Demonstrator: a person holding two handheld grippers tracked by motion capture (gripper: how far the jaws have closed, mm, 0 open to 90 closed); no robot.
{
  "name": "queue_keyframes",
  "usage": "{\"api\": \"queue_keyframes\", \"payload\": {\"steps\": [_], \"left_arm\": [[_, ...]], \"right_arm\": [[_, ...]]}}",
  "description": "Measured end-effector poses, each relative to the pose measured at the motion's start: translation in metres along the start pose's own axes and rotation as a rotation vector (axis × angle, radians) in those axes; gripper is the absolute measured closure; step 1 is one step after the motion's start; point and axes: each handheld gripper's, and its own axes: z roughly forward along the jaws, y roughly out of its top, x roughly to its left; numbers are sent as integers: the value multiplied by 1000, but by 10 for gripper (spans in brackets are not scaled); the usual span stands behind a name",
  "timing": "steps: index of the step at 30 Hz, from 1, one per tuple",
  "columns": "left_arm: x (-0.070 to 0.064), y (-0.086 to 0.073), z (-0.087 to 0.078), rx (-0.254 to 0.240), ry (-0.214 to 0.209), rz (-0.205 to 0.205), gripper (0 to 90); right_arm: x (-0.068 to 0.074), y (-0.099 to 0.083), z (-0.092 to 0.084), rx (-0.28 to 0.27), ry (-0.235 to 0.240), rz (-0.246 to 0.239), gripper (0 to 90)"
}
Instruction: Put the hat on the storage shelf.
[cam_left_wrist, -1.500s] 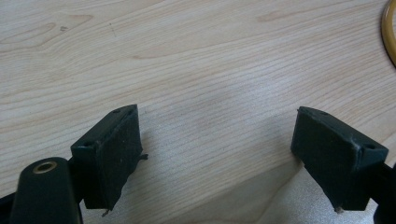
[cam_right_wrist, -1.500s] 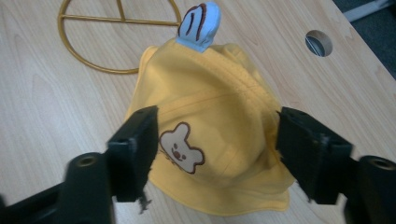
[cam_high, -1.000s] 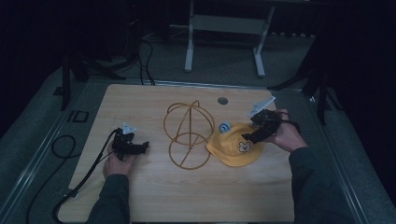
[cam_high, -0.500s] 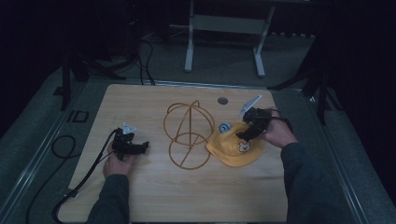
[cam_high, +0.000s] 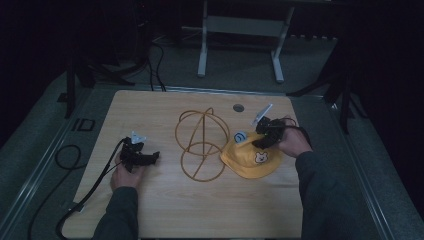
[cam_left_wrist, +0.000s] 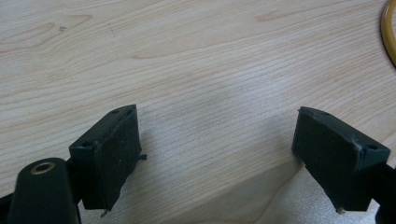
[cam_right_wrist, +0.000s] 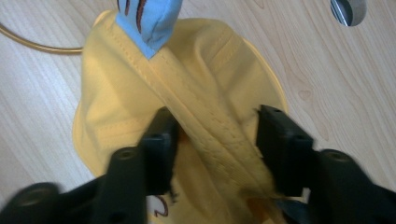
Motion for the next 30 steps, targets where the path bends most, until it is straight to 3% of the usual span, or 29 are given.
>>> {"api": "queue_keyframes", "payload": {"steps": [7,10,20,30], "left_arm": [[0,0,0,0,0,0,152],[0,0,0,0,0,-1,152],[0,0,0,-1,0,-1,152],[0,0,0,-3,0,-2,152]], "right_arm": [[2,-5,-2,-12,-17,-42,710],[1,-9,-5,-31,-21,-38,743],[1,-15,-25,-60,-44,-55,752],[5,-7,-51,-43,-81,-127,753]]}}
